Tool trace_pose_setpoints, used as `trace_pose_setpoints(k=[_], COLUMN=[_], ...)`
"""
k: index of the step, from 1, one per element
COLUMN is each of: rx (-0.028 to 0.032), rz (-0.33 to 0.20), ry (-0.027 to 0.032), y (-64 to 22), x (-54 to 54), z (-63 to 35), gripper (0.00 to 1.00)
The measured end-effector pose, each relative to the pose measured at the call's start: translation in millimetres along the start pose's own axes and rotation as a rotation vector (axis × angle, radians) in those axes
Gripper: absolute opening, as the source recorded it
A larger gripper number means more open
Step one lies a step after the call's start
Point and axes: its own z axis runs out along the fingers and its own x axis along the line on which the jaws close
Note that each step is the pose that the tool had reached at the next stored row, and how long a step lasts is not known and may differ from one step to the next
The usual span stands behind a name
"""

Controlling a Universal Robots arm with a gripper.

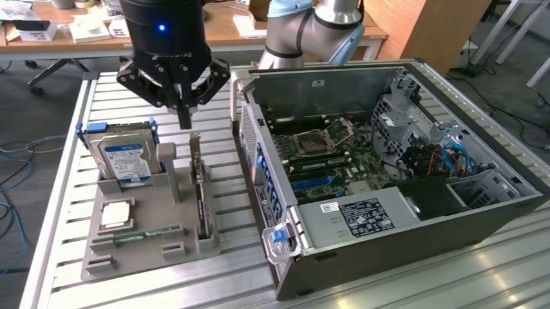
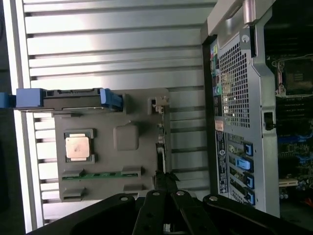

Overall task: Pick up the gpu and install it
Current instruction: 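Reach for the gpu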

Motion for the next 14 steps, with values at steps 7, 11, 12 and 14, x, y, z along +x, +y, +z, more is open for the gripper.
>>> trace_pose_setpoints(k=[7,11,12,14], rx=[0.0000,0.0000,-0.0001,0.0000], rz=[0.000,0.000,0.000,0.000], ry=[0.0000,0.0000,0.0000,0.0000], y=[-15.1,-22.2,-23.9,-26.7], x=[2.1,3.4,3.8,4.4], z=[-0.7,-1.0,-1.0,-1.2], gripper=[0.11,0.11,0.11,0.11])
